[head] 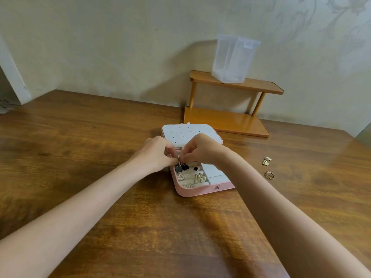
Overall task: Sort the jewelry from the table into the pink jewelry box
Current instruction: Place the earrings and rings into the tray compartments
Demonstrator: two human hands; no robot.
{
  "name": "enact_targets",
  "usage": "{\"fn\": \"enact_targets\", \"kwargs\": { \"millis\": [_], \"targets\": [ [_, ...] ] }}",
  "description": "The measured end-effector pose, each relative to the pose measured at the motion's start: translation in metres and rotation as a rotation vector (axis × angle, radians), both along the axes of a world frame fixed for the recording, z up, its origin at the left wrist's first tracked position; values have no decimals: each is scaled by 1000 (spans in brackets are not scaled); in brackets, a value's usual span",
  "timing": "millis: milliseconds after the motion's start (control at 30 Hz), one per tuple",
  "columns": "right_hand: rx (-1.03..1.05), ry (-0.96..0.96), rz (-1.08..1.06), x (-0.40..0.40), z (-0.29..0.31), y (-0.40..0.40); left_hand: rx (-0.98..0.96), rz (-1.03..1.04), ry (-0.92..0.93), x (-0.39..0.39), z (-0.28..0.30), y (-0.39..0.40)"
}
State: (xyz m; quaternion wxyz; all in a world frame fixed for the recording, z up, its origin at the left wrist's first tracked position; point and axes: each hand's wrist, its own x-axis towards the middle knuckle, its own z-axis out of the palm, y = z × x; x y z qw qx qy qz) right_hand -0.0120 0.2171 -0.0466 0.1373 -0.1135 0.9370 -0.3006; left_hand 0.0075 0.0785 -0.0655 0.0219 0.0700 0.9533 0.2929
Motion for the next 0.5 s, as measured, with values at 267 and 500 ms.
{"fn": "enact_targets", "kwargs": {
  "millis": [267, 500],
  "targets": [
    [-8, 12, -2, 0, 1, 1, -3, -7, 21, 5, 0, 3],
    [10, 36, 2, -3, -2, 2, -54, -20, -37, 1, 3, 8]
  ]
}}
